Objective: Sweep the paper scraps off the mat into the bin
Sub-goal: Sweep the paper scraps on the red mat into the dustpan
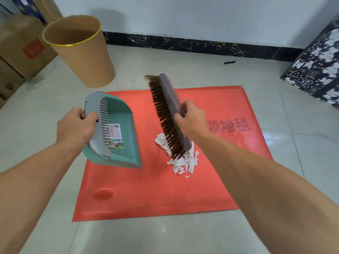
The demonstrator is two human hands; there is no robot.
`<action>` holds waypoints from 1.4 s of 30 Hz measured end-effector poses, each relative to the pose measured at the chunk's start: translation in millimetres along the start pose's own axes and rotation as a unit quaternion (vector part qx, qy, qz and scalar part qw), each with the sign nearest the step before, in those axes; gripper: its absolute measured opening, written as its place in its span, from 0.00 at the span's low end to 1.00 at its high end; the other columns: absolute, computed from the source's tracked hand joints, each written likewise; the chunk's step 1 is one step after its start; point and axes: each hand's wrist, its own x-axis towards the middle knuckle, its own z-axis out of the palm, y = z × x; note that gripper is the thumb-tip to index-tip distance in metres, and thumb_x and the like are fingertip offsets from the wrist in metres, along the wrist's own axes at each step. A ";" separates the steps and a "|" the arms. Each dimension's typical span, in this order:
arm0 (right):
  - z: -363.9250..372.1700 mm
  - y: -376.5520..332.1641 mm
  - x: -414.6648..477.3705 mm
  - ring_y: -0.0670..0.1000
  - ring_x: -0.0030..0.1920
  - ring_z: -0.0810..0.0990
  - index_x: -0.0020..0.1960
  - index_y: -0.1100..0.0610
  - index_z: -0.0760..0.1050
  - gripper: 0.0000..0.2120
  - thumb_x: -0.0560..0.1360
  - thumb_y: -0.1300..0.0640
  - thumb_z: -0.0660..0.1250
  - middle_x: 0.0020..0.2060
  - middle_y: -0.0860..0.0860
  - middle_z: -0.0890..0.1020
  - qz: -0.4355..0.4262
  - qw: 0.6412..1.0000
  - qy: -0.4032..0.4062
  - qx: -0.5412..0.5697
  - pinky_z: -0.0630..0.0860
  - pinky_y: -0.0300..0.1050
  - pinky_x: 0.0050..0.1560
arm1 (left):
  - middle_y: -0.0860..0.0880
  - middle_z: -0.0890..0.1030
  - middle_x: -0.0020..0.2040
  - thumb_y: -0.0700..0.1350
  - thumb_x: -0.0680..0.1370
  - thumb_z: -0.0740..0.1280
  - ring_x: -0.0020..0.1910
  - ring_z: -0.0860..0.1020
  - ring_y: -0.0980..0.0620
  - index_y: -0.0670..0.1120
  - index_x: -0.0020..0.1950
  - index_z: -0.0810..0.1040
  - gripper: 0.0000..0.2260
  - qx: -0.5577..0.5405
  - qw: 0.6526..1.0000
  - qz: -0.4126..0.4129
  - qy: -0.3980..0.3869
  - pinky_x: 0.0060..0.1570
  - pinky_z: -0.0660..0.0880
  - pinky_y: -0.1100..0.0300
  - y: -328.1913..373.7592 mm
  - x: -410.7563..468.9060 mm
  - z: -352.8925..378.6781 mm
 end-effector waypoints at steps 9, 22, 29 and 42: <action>-60.7 63.7 17.1 0.63 0.52 0.78 0.59 0.62 0.71 0.15 0.75 0.57 0.64 0.53 0.63 0.78 0.190 0.961 0.054 -0.194 0.69 0.47 0.43 | 0.44 0.78 0.43 0.51 0.75 0.64 0.45 0.77 0.40 0.44 0.48 0.72 0.10 -0.061 0.993 -0.029 -0.094 0.44 0.72 0.48 -29.5 -7.6 40.4; -14.9 92.2 -10.1 0.63 0.46 0.78 0.58 0.62 0.67 0.15 0.74 0.59 0.64 0.47 0.61 0.76 0.184 0.967 -0.019 -0.173 0.70 0.48 0.39 | 0.41 0.78 0.44 0.47 0.76 0.62 0.44 0.74 0.40 0.42 0.51 0.73 0.09 0.011 0.998 -0.040 -0.051 0.42 0.67 0.52 -54.8 -3.6 52.6; -5.1 83.0 -6.8 0.59 0.41 0.74 0.56 0.60 0.67 0.14 0.75 0.58 0.66 0.43 0.55 0.72 0.185 0.972 -0.047 -0.134 0.71 0.47 0.37 | 0.41 0.77 0.43 0.47 0.76 0.63 0.44 0.74 0.40 0.42 0.51 0.72 0.09 0.026 0.998 -0.047 -0.045 0.43 0.68 0.52 -55.5 2.1 54.0; 51.6 43.5 -18.9 0.58 0.40 0.75 0.52 0.57 0.67 0.10 0.74 0.55 0.64 0.43 0.56 0.76 0.130 0.987 -0.084 -0.045 0.70 0.46 0.37 | 0.40 0.77 0.44 0.48 0.76 0.62 0.44 0.74 0.39 0.43 0.51 0.71 0.09 0.017 0.997 -0.059 -0.055 0.43 0.70 0.51 -56.7 1.2 55.6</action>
